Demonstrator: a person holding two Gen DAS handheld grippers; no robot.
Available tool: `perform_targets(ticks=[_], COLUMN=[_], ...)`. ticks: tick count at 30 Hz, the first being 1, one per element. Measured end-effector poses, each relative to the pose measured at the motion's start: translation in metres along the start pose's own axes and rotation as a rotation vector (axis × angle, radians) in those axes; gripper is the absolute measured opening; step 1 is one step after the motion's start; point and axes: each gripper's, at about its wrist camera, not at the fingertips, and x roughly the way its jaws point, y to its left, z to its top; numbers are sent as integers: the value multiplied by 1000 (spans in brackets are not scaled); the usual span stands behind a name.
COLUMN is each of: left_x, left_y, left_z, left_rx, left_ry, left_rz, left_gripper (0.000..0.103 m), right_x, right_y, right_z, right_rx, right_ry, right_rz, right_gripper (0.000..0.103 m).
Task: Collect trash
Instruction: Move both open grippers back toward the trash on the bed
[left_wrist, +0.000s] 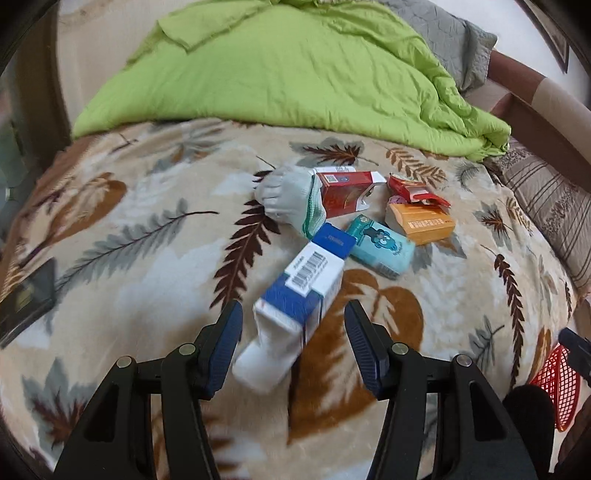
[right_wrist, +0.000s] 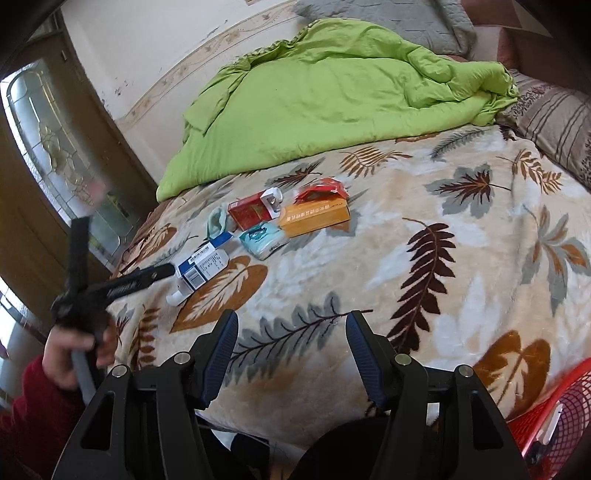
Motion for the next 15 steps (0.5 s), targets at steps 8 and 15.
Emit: perform_targets(ticks=[8,15], left_x=[56,52], left_y=[-10,-18], left_z=[9,-4], left_rx=[93,46], left_ry=[111,32], left_rz=[-24,5], left_gripper=[54,40], right_x=[2,23], right_y=[-12,-4], right_z=[0,12], right_rx=[21,-35], right_ry=[14,56], right_rz=[-17,20], right_gripper=[65,65])
